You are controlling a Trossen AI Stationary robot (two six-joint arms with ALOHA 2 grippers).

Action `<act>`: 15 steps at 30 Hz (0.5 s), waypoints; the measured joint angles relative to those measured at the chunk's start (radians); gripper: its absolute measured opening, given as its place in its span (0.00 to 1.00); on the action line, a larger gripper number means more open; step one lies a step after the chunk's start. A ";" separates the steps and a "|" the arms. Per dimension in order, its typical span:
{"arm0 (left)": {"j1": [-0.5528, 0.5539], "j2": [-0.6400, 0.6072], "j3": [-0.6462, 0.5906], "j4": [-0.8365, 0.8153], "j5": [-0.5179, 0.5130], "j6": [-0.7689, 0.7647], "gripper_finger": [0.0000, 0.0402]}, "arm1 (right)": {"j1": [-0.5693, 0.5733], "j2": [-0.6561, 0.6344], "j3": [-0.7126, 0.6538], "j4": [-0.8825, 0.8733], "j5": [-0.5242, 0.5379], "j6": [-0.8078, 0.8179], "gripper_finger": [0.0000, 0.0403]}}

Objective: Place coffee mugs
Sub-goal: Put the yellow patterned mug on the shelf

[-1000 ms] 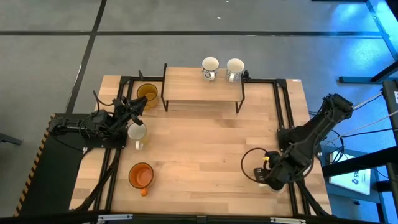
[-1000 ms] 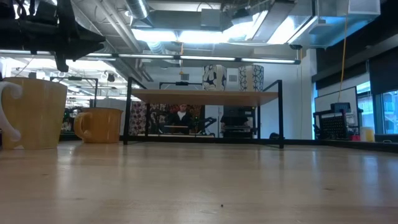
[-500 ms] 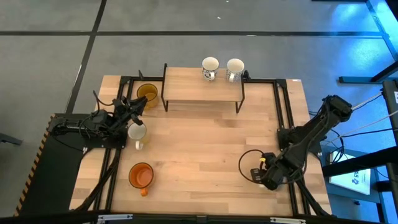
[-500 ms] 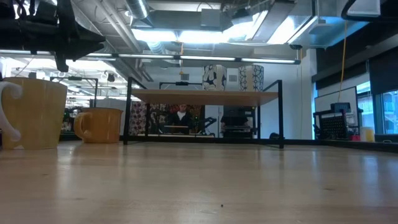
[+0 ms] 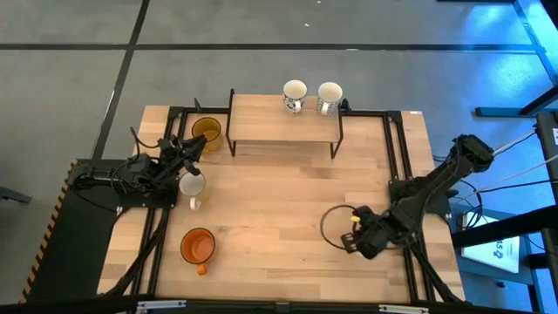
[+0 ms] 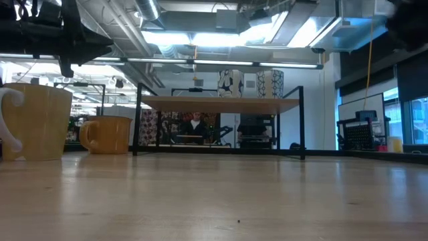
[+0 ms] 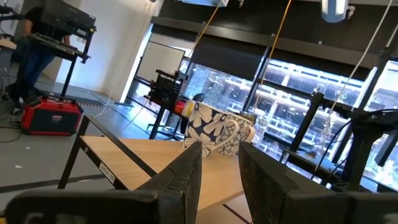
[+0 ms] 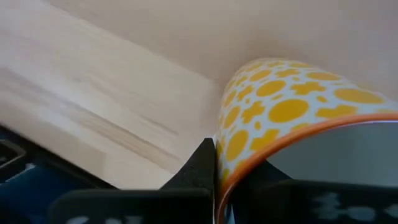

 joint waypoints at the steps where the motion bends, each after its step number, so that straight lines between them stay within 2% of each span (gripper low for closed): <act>1: 0.000 0.000 0.000 0.000 0.002 0.000 0.25 | -0.032 0.000 0.014 -0.002 0.003 -0.061 0.02; 9: 0.000 0.000 0.000 -0.056 0.011 -0.001 0.25 | -0.325 0.008 0.132 -0.009 0.050 -0.629 0.02; 15: 0.000 0.000 0.000 -0.060 0.025 -0.003 0.25 | -0.480 0.131 0.296 -0.042 0.001 -0.974 0.01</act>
